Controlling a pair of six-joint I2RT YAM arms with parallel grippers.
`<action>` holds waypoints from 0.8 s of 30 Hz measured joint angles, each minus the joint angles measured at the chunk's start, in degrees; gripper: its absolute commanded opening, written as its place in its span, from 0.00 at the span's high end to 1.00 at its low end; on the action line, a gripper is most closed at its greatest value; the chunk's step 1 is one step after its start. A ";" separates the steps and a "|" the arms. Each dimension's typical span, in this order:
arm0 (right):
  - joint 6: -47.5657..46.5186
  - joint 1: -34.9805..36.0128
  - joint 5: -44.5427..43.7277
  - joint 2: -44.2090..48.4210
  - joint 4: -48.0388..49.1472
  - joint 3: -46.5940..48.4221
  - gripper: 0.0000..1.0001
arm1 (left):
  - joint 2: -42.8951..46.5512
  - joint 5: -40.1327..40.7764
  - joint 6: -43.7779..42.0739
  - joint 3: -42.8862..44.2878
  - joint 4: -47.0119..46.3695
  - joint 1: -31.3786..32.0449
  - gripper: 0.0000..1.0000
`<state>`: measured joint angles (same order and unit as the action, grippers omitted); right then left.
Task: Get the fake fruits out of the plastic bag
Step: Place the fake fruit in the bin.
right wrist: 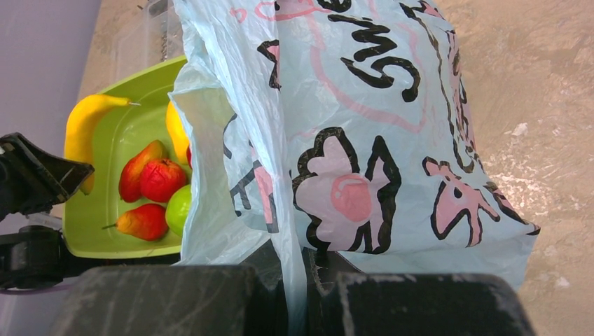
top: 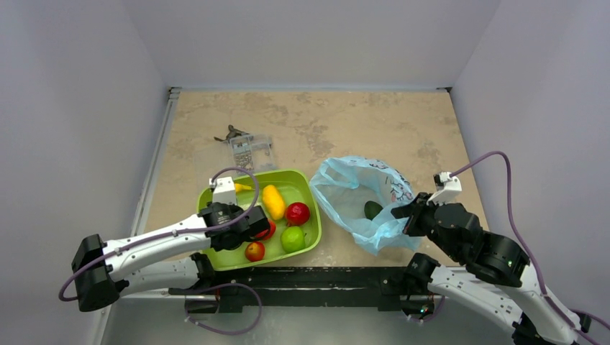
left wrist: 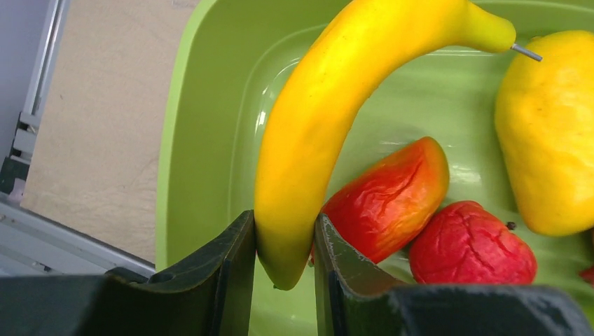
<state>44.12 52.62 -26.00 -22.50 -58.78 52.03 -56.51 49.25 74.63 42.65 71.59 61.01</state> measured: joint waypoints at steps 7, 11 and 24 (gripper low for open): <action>0.00 0.00 0.00 -0.13 0.02 0.00 1.00 | -4.44 -3.26 9.88 -5.01 -1.66 0.00 1.00; 0.00 0.00 0.00 -0.35 0.00 0.00 1.00 | -4.42 -5.60 12.90 -7.61 -3.37 0.00 0.97; 0.00 0.00 0.02 -0.35 0.02 0.00 1.00 | -1.46 -9.33 15.69 -9.33 -4.61 0.00 0.16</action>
<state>44.12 52.62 -25.98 -22.85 -58.76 52.03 -57.98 39.92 90.32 33.32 66.98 61.01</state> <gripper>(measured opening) 0.004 0.814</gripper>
